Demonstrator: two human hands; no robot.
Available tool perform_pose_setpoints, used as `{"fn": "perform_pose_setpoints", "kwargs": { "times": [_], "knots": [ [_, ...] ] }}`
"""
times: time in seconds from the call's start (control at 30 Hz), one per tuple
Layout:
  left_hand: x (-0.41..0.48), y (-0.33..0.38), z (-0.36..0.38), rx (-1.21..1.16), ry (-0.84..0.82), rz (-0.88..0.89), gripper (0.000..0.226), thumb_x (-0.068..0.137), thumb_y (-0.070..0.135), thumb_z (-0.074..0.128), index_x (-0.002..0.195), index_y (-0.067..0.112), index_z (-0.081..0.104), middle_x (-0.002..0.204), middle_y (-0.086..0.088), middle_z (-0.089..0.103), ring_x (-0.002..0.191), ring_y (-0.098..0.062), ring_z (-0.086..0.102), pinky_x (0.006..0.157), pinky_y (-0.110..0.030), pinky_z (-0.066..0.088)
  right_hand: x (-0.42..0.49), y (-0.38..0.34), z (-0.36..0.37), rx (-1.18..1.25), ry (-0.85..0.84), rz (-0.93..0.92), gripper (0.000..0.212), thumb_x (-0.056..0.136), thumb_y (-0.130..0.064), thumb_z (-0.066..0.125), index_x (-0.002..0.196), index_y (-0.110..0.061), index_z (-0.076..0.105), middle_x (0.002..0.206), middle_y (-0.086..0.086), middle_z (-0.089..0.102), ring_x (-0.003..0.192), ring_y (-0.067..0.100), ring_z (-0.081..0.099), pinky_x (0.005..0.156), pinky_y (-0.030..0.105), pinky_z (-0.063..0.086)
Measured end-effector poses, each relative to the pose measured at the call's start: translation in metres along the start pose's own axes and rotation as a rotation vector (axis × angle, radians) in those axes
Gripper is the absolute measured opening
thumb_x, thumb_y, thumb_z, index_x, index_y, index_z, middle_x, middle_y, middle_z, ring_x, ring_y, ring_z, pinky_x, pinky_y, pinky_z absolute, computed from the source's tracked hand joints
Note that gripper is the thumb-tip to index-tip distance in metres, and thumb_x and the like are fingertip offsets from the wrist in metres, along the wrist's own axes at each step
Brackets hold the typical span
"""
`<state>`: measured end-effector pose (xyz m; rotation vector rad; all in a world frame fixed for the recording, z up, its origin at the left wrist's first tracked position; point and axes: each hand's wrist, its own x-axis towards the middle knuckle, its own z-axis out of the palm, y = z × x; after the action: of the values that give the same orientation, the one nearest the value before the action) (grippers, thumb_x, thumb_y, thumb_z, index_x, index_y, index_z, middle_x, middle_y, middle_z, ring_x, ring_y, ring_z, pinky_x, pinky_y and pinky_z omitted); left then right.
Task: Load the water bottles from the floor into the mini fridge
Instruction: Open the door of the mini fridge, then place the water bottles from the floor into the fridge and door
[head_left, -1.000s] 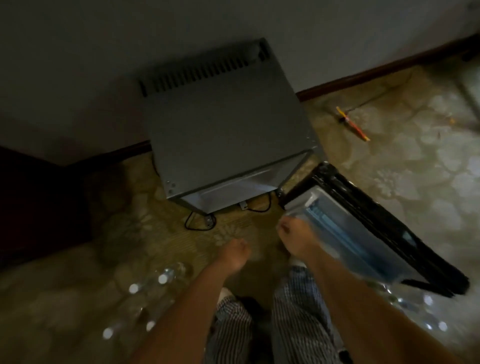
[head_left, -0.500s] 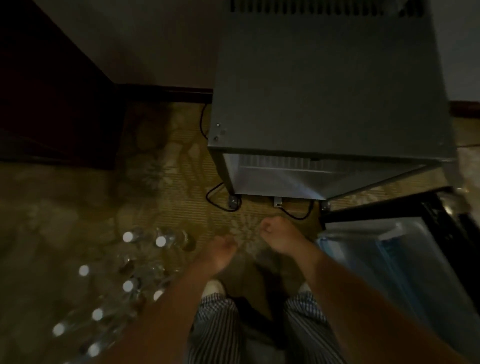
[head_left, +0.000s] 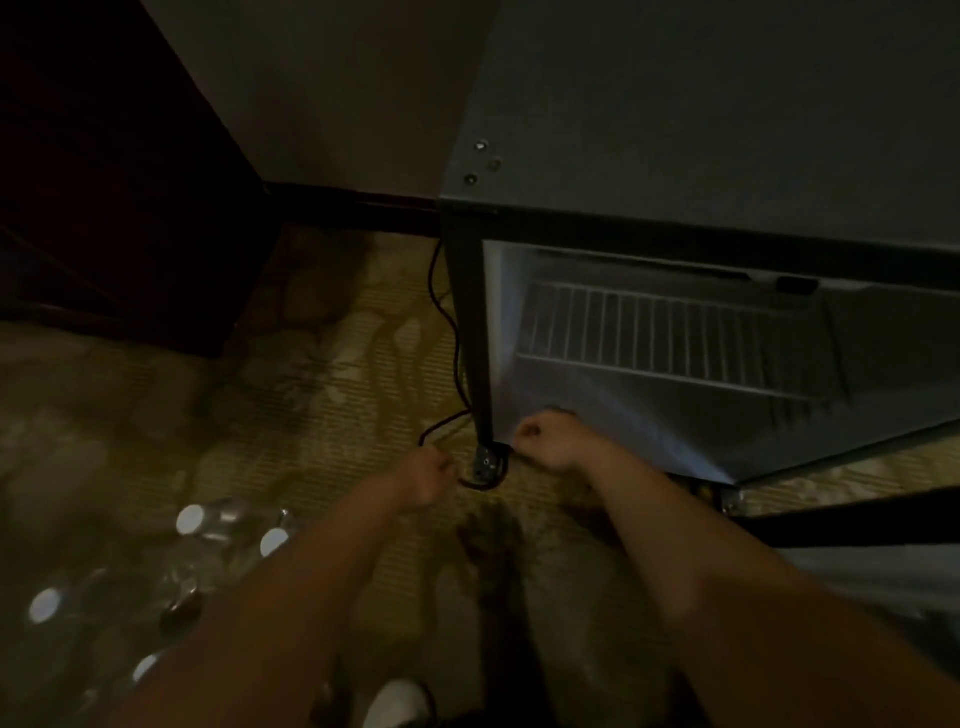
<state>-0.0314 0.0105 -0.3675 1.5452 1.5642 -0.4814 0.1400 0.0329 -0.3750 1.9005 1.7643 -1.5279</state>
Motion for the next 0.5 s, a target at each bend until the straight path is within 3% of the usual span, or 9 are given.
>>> {"fn": "perform_pose_setpoints", "kwargs": {
  "times": [0.23,0.4,0.5],
  "knots": [
    [-0.007,0.009,-0.026,0.136,0.188,0.069,0.036,0.099,0.026,0.036,0.115,0.001,0.058,0.121,-0.019,0.060,0.113,-0.030,0.055,0.091,-0.031,0.043,0.002,-0.013,-0.020,-0.145,0.133,-0.073,0.044,0.096,-0.032,0.045,0.131,-0.005,0.051,0.134,0.016,0.052,0.118,0.031,0.054,0.094,0.031,0.043],
    [-0.065,0.009,-0.033,0.217,0.309,0.029,0.042,0.101,0.026,0.029,0.127,0.002,0.052,0.133,-0.019,0.052,0.124,-0.030,0.049,0.098,-0.029,0.039,-0.066,-0.036,-0.018,-0.191,0.230,-0.219,0.032,0.095,-0.026,0.049,0.116,-0.006,0.063,0.124,0.015,0.059,0.113,0.028,0.055,0.093,0.034,0.044],
    [-0.121,0.006,-0.036,0.202,0.352,0.023,0.042,0.100,0.030,0.033,0.129,0.006,0.051,0.134,-0.017,0.051,0.124,-0.030,0.048,0.100,-0.031,0.039,-0.122,-0.059,-0.013,-0.193,0.276,-0.290,0.031,0.095,-0.024,0.050,0.118,-0.007,0.062,0.123,0.014,0.059,0.113,0.027,0.056,0.096,0.038,0.046]
  ]
}}
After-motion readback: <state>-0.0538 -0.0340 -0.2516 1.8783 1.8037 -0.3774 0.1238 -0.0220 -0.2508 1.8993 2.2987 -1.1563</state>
